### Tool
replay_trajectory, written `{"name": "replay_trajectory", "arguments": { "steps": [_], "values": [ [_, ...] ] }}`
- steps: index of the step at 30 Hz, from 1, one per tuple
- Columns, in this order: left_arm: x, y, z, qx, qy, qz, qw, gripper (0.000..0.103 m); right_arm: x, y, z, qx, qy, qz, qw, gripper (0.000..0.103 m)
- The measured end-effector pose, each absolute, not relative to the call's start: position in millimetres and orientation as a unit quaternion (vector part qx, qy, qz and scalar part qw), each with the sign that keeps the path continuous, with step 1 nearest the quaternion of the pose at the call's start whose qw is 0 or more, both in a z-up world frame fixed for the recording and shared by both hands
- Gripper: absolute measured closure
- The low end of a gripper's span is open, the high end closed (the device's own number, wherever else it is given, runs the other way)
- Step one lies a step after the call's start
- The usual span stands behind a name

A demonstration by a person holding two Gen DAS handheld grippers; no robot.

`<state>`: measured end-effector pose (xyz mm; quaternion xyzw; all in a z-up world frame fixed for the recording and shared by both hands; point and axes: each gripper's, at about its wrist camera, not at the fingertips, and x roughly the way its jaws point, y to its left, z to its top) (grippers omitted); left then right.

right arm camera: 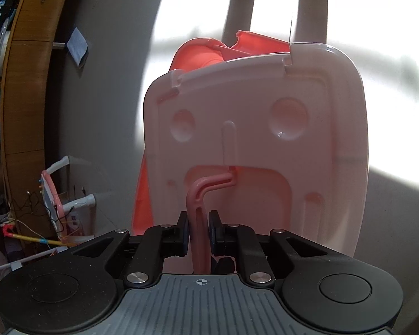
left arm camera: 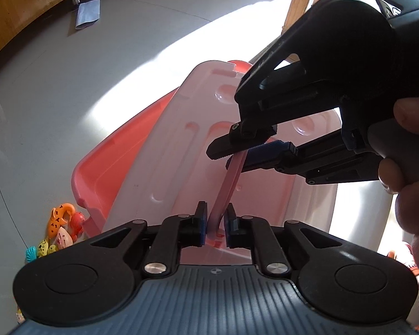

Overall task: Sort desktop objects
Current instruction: 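Lower the lid onto the pink bin rim and open the right gripper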

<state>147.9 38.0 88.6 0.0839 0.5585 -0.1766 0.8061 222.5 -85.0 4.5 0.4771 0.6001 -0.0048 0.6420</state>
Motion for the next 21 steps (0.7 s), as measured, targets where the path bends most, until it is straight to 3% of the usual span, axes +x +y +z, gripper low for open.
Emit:
{"name": "replay_trajectory", "arguments": {
  "steps": [21],
  "values": [
    [153.8,50.0,90.7,0.082,0.561,-0.182,0.804,0.087,236.1,-74.6,2.6,0.48,0.583,-0.012,0.656,0.09]
  ]
}}
